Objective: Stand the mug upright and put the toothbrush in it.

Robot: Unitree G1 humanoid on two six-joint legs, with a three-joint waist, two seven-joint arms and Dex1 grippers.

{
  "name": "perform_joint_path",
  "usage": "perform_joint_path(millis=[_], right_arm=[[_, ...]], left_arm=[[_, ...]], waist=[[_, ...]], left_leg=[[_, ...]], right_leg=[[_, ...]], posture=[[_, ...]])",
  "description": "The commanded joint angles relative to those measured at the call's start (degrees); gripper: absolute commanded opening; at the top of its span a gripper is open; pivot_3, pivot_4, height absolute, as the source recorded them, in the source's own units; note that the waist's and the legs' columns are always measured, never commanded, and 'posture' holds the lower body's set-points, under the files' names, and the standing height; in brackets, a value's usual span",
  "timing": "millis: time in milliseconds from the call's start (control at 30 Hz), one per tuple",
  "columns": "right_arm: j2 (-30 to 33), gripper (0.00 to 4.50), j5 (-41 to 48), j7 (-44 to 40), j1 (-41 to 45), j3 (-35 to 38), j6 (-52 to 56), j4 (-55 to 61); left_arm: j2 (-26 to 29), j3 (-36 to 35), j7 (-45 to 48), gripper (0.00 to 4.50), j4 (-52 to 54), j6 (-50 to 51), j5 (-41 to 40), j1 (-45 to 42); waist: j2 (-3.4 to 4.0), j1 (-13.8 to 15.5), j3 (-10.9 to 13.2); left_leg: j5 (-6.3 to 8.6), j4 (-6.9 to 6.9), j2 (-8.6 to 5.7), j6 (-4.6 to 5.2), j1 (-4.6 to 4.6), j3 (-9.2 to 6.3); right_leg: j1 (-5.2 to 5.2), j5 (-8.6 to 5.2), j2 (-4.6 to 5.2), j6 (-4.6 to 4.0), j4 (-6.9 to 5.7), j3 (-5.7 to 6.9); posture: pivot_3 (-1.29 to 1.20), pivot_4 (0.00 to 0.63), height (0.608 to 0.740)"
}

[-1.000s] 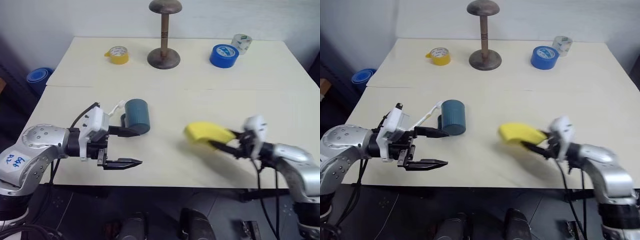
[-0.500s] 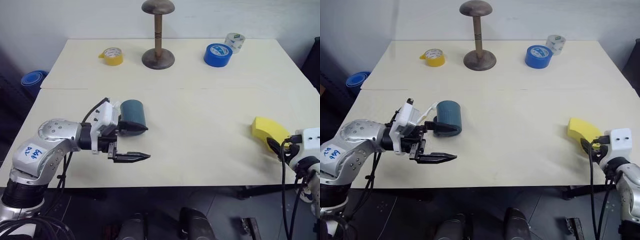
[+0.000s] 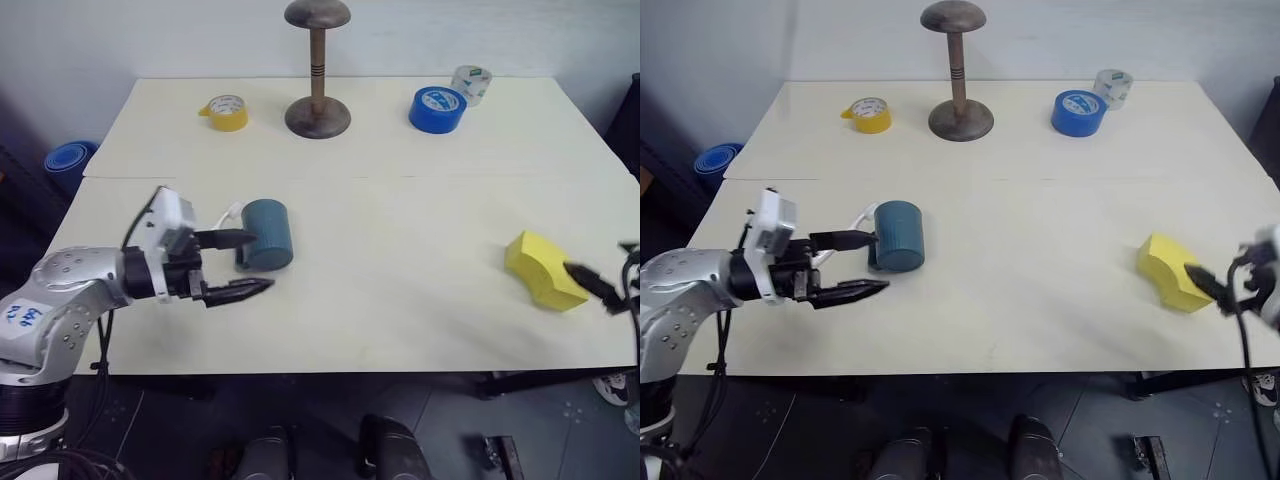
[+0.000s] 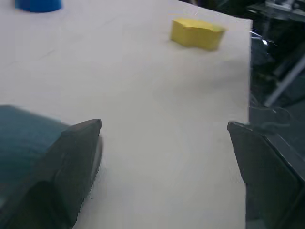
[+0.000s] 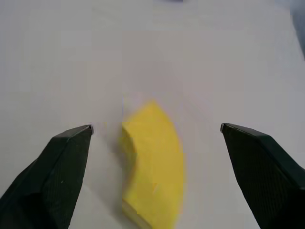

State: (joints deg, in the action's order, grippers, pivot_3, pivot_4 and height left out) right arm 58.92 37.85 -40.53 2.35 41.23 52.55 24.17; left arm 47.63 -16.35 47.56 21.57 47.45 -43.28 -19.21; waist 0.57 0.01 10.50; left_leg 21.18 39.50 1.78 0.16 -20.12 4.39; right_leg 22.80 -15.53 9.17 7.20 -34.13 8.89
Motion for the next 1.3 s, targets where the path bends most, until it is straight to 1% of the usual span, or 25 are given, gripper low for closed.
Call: perform_joint_path(millis=[33, 100, 167, 233, 267, 333, 433, 467, 500, 600, 833, 1133, 1267, 1300], right_arm=[[2.52, 4.46, 17.82, -4.20, 5.80, -1.80, 8.14, 7.85], [3.70, 4.46, 26.12, -6.66, 9.53, -6.28, 9.48, 11.21], [4.11, 4.46, 29.94, -6.99, 12.63, -10.07, 9.71, 12.52], [3.10, 4.46, 29.65, -6.72, 17.57, -17.59, 9.15, 12.16], [2.84, 4.46, 29.22, -6.81, 19.23, -20.16, 8.76, 12.02], [2.71, 4.46, 28.68, -7.12, 21.32, -23.29, 8.32, 11.66], [2.05, 4.46, 28.36, -7.16, 22.95, -25.80, 7.33, 10.78], [1.91, 4.46, 28.30, -7.12, 23.26, -26.29, 7.06, 10.53], [1.88, 4.30, 28.09, -7.34, 23.36, -26.70, 6.78, 10.50], [2.08, 3.61, 26.38, -7.97, 23.19, -27.50, 5.19, 10.93], [2.03, 3.61, 24.37, -8.49, 21.80, -27.48, 3.41, 11.38], [1.92, 3.61, 23.55, -8.64, 19.06, -26.59, 1.78, 13.17], [2.21, 3.61, 24.03, -8.27, 19.01, -25.52, 1.55, 13.18], [2.29, 3.57, 24.15, -8.23, 18.84, -25.34, 1.46, 13.33]], left_arm=[[-0.40, -2.46, -8.34, 4.50, -1.19, 5.06, 0.55, -0.84], [-1.38, -0.60, -14.42, 4.50, -3.34, 8.69, 3.29, -2.49], [-2.24, 0.84, -17.92, 4.50, -4.91, 10.54, 5.04, -3.98], [-6.10, 0.89, -24.89, 4.50, -9.02, 16.01, 6.37, -8.16], [-7.40, 0.86, -27.19, 4.50, -10.32, 18.11, 6.91, -9.63], [-9.61, 0.34, -29.50, 4.50, -11.49, 20.52, 7.08, -11.63], [-13.60, -0.15, -32.67, 4.50, -13.37, 23.34, 7.04, -15.05], [-14.73, -0.51, -33.99, 4.50, -14.26, 24.11, 7.42, -16.10], [-15.41, -0.14, -34.58, 4.50, -14.55, 24.94, 7.76, -16.85], [-16.15, 1.30, -35.29, 4.50, -14.18, 26.65, 8.56, -17.30], [-17.08, 1.94, -36.61, 4.50, -15.77, 30.01, 9.98, -17.94], [-19.10, 6.43, -37.13, 4.50, -26.46, 28.41, 15.82, -25.04], [-20.29, 7.56, -36.95, 4.50, -30.54, 30.74, 17.33, -27.09], [-20.56, 7.81, -36.60, 4.31, -30.95, 31.53, 17.38, -27.44]], waist=[[-0.07, 0.11, 0.02], [-0.12, 0.44, 0.03], [-0.19, 1.29, 0.08], [-0.25, 1.62, 0.10], [-0.33, 1.78, 0.15], [-0.52, 1.77, 0.13], [-0.57, 1.70, 0.15], [-0.58, 1.79, 0.15], [-0.59, 1.75, 0.14], [-0.59, 1.49, 0.14], [-0.59, 1.46, 0.14], [-0.63, 1.80, 0.15], [-0.63, 1.71, 0.14], [-0.63, 1.71, 0.14]], left_leg=[[0.00, 0.00, 0.00, 0.00, -0.01, -0.20], [0.03, 0.00, -0.02, -0.01, -0.05, -0.37], [0.04, 0.01, -0.10, 0.01, -0.11, -0.43], [0.04, 0.07, -0.13, 0.02, -0.23, -0.42], [0.06, 0.21, -0.19, 0.05, -0.26, -0.38], [0.07, 0.43, -0.17, 0.06, -0.52, -0.50], [0.14, 0.45, -0.17, 0.05, -0.54, -0.50], [0.15, 0.45, -0.16, 0.04, -0.54, -0.52], [0.14, 0.49, -0.17, 0.03, -0.56, -0.58], [0.14, 0.48, -0.15, 0.03, -0.57, -0.57], [0.12, 0.50, -0.08, -0.03, -0.52, -0.49], [0.12, 0.53, -0.10, -0.02, -0.55, -0.50], [0.12, 0.54, -0.10, -0.02, -0.53, -0.48], [0.12, 0.54, -0.10, -0.03, -0.51, -0.48]], right_leg=[[-0.02, 0.00, -0.01, 0.00, 0.01, 0.05], [-0.03, 0.00, -0.01, 0.00, 0.04, 0.06], [-0.04, 0.02, -0.01, 0.03, 0.09, 0.05], [-0.04, 0.03, -0.01, 0.05, 0.20, 0.07], [-0.12, 0.06, -0.01, 0.12, 0.13, 0.04], [-0.10, 0.07, -0.06, 0.12, 0.22, 0.07], [-0.09, 0.10, -0.07, 0.18, 0.19, 0.09], [-0.09, 0.12, -0.07, 0.22, 0.18, 0.15], [-0.09, 0.14, -0.08, 0.25, 0.14, 0.18], [-0.09, 0.14, -0.11, 0.25, 0.15, 0.18], [-0.09, 0.13, -0.19, 0.25, 0.15, 0.09], [-0.09, 0.14, -0.19, 0.25, 0.16, 0.12], [-0.09, 0.13, -0.19, 0.25, 0.14, 0.10], [-0.11, 0.13, -0.19, 0.25, 0.13, 0.10]], posture=[[0.00, 0.150, 0.740], [0.00, 0.150, 0.740], [0.00, 0.150, 0.740], [0.00, 0.150, 0.740], [0.00, 0.150, 0.740], [0.00, 0.150, 0.740], [0.00, 0.150, 0.740], [0.00, 0.150, 0.740], [0.00, 0.150, 0.740], [0.00, 0.150, 0.740], [0.00, 0.150, 0.740], [0.00, 0.150, 0.740], [0.00, 0.150, 0.740], [0.00, 0.150, 0.740]])
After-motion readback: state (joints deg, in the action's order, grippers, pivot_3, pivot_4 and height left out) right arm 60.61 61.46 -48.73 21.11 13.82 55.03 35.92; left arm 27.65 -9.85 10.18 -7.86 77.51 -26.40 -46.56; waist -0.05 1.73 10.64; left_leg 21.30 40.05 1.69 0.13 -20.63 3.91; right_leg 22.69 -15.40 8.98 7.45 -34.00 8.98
